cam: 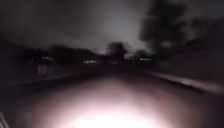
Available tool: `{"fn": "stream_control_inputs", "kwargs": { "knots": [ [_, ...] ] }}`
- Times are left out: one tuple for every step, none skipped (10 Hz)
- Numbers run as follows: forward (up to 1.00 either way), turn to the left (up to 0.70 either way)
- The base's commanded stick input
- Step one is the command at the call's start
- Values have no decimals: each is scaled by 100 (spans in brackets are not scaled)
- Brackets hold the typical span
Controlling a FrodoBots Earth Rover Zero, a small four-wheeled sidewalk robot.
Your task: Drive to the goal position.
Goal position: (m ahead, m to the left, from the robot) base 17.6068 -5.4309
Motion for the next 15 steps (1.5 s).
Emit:
{"fn": "stream_control_inputs", "kwargs": {
  "knots": [
    [70, 0],
    [70, 0],
    [70, 0],
    [70, 0],
    [70, 0],
    [70, 0],
    [70, 0],
    [70, 0],
    [70, 0],
    [70, 0],
    [70, 0],
    [70, 0],
    [70, 0],
    [70, 0],
    [70, 0]
  ]
}}
